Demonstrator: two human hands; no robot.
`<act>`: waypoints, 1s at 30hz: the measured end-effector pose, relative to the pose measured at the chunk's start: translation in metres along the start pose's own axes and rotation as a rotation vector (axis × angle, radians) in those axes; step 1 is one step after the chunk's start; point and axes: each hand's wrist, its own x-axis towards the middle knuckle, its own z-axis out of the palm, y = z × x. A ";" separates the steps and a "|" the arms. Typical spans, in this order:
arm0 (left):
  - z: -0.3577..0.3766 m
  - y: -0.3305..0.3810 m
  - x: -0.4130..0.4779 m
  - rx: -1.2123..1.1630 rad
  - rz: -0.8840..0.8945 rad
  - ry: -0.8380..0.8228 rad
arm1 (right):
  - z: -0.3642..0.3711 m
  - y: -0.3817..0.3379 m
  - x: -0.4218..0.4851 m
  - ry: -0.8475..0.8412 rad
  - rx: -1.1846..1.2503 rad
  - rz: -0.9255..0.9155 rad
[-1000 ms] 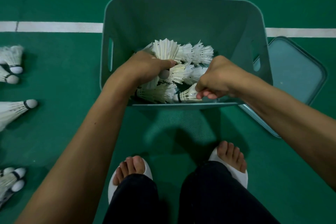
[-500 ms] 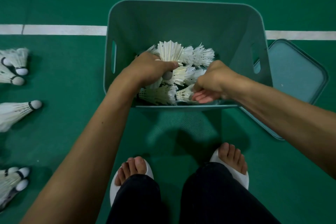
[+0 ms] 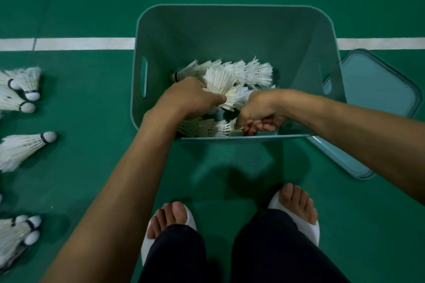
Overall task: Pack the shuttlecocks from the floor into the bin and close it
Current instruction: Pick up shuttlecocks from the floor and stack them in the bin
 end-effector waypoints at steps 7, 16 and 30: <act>0.000 -0.002 0.005 0.022 -0.014 -0.091 | 0.005 -0.001 0.011 -0.024 0.124 0.021; -0.004 -0.003 0.001 0.130 0.018 -0.113 | 0.007 0.002 0.016 -0.086 0.352 -0.058; -0.007 0.037 -0.012 0.385 0.178 -0.168 | -0.028 0.020 -0.057 0.488 0.381 -0.591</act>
